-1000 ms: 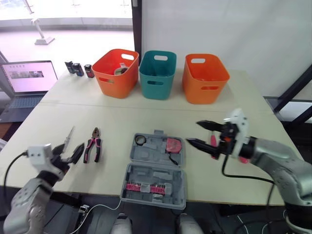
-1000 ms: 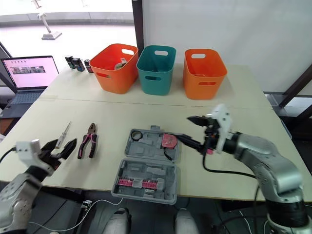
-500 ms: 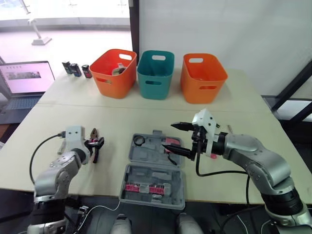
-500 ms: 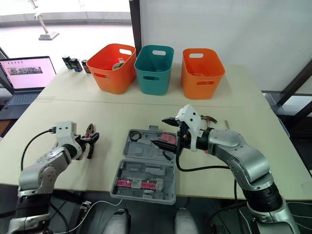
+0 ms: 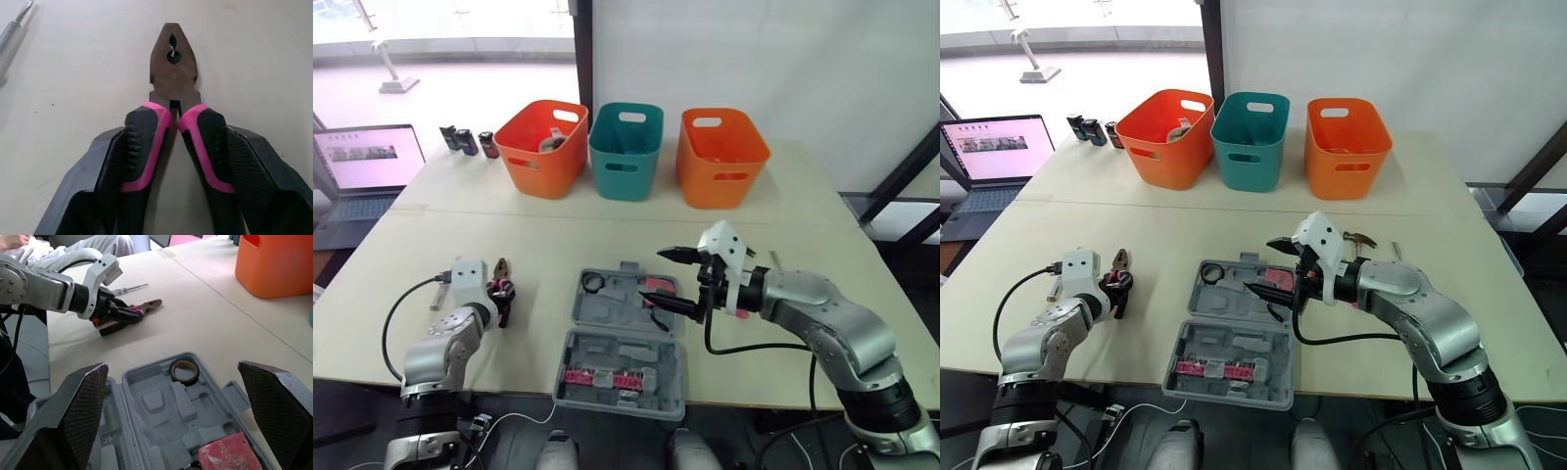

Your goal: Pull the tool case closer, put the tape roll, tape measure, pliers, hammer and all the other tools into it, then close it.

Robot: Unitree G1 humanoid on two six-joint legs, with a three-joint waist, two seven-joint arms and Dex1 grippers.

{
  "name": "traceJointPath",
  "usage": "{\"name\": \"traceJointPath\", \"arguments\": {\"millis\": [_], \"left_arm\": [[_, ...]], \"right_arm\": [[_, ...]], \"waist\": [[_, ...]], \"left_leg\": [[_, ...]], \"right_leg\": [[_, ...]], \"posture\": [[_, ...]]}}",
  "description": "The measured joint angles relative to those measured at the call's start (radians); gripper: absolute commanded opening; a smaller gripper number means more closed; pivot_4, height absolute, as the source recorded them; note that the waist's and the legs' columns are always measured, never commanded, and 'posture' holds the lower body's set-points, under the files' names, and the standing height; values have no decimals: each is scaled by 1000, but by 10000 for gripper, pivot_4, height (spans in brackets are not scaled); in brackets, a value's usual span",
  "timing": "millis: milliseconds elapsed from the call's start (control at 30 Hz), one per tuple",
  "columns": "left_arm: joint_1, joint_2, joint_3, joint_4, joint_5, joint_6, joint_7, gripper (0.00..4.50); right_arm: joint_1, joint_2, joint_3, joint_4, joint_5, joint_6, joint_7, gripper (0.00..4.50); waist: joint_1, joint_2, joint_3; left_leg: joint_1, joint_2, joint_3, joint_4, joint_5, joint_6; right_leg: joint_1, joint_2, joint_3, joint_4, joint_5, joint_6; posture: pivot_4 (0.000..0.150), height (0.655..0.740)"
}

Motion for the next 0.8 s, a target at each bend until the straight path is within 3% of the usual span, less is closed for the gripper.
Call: {"name": "traceJointPath", "arguments": {"millis": [367, 533, 700, 800], "left_arm": [[4, 26, -40, 28, 59, -72, -76, 25307], [38, 183, -156, 20, 120, -146, -243, 25307], [23, 425, -205, -50, 118, -219, -540, 25307], [-19, 509, -237, -96, 114, -286, -709, 25307]], "right_arm": [[22, 1, 0, -2, -1, 21, -20, 45000], [24, -20, -6, -11, -1, 23, -18, 45000], [-50, -80, 17, -4, -39, 16, 20, 45000], [-134, -103, 79, 0, -96, -14, 50, 45000]], "waist": [[1, 2, -1], [-9, 1, -1], [-6, -1, 2], [0, 0, 2]], "left_leg": [[0, 0, 0, 0, 0, 0], [-2, 0, 0, -1, 0, 0], [-3, 0, 0, -1, 0, -1], [-3, 0, 0, -2, 0, -1]], "right_leg": [[0, 0, 0, 0, 0, -1], [-3, 0, 0, 0, 0, -1], [-5, 0, 0, 0, -1, -1], [-5, 0, 0, -1, -1, -2]], "posture": [[1500, 7400], [1500, 7400], [1500, 7400], [1500, 7400]]}}
